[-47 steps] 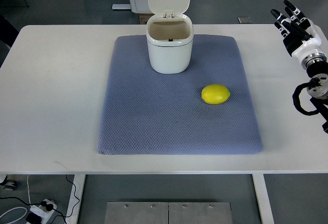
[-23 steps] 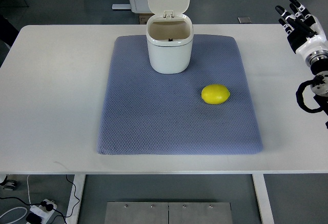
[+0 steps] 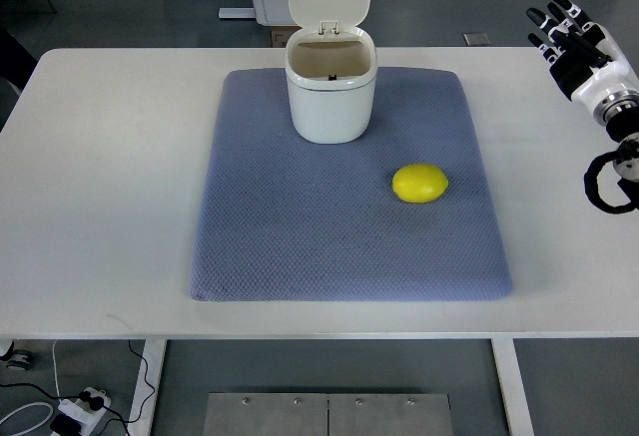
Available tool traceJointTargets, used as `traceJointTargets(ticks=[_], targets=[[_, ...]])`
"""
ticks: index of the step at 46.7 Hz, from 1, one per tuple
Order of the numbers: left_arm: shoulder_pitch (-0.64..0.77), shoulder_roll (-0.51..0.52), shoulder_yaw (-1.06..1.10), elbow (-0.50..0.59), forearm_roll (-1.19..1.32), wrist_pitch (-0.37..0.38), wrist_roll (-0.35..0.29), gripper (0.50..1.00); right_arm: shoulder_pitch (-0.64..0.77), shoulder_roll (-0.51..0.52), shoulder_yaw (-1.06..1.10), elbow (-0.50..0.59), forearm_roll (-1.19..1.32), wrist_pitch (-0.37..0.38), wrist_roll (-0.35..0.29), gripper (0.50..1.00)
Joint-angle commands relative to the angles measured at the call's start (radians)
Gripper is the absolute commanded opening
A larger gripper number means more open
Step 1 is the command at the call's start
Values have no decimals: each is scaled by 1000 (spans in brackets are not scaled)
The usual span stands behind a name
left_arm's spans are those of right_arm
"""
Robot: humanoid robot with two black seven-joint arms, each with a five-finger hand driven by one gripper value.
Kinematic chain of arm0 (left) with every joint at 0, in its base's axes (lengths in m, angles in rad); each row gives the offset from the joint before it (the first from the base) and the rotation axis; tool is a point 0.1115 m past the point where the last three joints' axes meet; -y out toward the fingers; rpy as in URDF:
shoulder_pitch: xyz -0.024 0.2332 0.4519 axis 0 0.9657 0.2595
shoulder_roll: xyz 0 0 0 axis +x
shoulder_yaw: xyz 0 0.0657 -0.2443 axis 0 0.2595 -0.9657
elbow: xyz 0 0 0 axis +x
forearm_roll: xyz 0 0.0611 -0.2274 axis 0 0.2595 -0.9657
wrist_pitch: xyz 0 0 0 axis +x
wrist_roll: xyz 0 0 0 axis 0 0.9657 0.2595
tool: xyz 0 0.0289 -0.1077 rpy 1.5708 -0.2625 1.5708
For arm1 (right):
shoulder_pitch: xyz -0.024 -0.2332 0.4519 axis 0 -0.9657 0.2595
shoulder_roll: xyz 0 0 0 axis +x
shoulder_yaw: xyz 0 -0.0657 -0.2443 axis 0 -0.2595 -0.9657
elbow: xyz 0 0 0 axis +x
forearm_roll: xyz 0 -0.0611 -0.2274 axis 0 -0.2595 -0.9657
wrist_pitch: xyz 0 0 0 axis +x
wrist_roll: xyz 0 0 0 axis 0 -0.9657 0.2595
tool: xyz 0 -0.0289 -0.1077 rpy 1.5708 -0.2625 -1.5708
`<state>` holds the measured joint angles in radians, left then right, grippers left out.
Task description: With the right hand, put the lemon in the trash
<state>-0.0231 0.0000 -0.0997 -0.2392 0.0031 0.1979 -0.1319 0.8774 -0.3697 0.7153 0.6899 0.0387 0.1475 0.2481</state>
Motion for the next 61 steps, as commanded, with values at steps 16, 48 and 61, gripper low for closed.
traceJointTargets(ticks=[16, 48, 61], targets=[[0, 0, 0, 0, 0, 0, 0, 1000, -49, -124, -30, 69, -13, 11, 30, 1000], [0, 0, 0, -2, 0, 0, 0, 1000, -126, -393, -215, 335, -149, 101, 212, 1000], [0, 0, 0, -2, 0, 0, 0, 1000, -129, -436, -319, 490, -212, -19, 234, 1000]])
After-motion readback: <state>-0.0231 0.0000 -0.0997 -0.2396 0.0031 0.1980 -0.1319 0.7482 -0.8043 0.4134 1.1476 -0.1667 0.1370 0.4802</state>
